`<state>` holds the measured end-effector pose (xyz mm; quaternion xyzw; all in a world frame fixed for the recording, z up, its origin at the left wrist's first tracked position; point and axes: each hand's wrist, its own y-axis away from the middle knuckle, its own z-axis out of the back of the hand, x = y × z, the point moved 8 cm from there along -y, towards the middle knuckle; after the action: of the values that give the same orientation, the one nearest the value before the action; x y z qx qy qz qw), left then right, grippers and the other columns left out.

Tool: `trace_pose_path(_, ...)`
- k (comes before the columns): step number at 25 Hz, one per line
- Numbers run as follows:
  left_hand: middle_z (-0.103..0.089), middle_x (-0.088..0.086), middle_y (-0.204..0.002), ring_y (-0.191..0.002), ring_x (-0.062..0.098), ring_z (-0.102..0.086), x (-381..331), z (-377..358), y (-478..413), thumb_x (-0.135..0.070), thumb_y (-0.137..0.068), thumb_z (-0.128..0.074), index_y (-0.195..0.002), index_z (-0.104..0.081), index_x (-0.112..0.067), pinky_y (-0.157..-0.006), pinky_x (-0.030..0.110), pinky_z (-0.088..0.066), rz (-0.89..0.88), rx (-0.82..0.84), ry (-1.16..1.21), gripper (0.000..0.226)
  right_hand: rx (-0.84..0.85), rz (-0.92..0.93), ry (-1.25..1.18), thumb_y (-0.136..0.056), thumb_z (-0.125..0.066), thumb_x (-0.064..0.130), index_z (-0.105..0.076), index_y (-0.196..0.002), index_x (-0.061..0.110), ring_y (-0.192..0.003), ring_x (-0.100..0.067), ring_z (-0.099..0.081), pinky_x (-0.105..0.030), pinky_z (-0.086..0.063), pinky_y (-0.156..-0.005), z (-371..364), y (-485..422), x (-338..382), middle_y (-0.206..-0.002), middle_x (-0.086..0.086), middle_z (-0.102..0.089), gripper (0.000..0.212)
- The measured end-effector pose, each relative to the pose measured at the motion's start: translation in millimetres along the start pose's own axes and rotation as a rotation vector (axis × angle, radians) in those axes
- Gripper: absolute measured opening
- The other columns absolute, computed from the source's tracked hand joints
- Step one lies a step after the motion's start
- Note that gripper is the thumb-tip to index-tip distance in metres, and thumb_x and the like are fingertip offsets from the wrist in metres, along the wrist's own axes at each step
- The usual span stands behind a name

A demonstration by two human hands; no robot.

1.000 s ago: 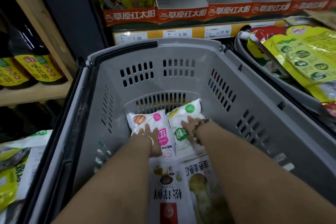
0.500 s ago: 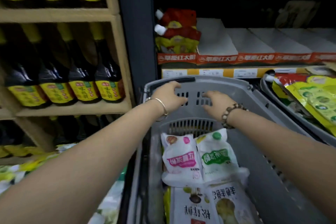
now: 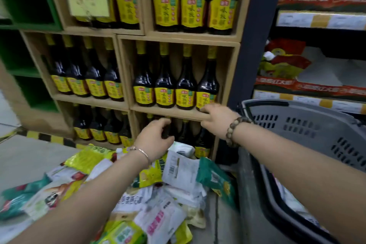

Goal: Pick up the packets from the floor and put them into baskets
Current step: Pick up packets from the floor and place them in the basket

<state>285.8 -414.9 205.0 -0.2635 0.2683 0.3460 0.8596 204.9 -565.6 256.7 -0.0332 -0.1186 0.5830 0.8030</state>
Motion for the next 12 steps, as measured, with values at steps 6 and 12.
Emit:
trace_pose_path(6, -0.053, 0.002, -0.129, -0.117, 0.019, -0.052, 104, -34, 48, -0.018, -0.084, -0.064, -0.128, -0.052, -0.018, -0.090, 0.022, -0.038, 0.112, 0.044, 0.108, 0.046, 0.176, -0.010, -0.042, -0.092, -0.047, 0.030, -0.043, -0.134, 0.025, -0.120, -0.025, -0.048, -0.034, -0.044, -0.091, -117, -2, 64, -0.137, -0.003, -0.043, 0.043)
trace_pose_path(12, -0.046, 0.001, -0.139, -0.120, 0.021, -0.051, 172, -80, 72, -0.027, -0.087, -0.059, -0.134, -0.046, -0.023, -0.094, 0.029, -0.044, 0.241, 0.165, 0.036, 0.049, 0.447, -0.134, -0.009, -0.093, -0.044, 0.028, -0.043, -0.132, 0.020, -0.115, -0.025, -0.050, -0.034, -0.047, -0.088, -244, 47, 31, -0.134, -0.006, -0.043, 0.040)
